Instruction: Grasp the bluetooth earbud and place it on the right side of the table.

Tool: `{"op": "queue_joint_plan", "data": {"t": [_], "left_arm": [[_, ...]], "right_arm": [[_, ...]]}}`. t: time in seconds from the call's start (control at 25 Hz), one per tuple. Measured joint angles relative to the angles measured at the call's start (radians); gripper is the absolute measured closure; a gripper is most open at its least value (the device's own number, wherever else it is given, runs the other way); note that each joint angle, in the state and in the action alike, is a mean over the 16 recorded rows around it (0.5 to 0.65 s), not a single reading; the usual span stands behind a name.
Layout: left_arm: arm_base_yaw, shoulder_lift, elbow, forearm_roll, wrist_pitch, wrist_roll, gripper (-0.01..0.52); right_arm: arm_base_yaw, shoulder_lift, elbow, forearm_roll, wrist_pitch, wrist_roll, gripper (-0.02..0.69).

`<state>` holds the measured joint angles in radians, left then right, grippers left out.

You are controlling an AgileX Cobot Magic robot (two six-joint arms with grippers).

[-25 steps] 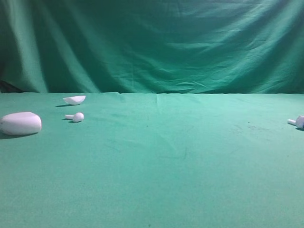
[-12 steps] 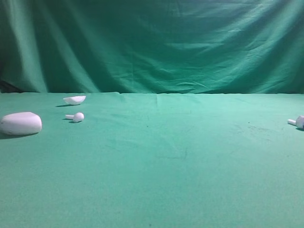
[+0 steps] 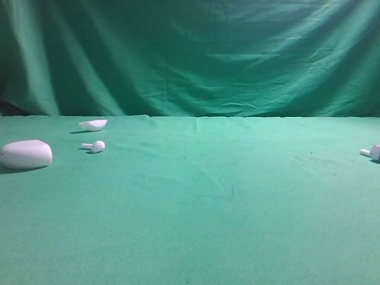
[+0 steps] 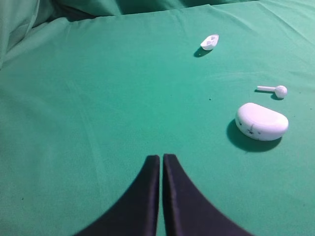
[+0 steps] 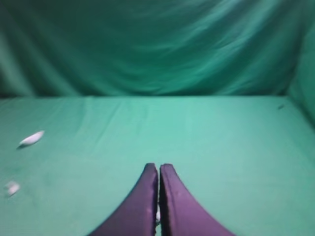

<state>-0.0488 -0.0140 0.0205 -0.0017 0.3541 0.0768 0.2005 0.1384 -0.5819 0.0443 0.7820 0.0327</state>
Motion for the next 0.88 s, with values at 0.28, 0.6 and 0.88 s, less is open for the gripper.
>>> {"op": "queue_joint_plan", "data": {"t": [0.28, 0.6, 0.88], "left_arm": [[0.0, 0.0, 0.0, 0.0, 0.0, 0.0, 0.514], [0.0, 0.0, 0.0, 0.0, 0.0, 0.0, 0.514], [0.0, 0.0, 0.0, 0.0, 0.0, 0.0, 0.514]], "right_arm": [[-0.11, -0.092, 0.237, -0.055, -0.223, -0.001, 0.665], [-0.15, -0.145, 0.507, -0.062, -0.392, 0.0, 0.665], [-0.151, -0.147, 0.603, -0.062, -0.417, 0.0, 0.665]]}}
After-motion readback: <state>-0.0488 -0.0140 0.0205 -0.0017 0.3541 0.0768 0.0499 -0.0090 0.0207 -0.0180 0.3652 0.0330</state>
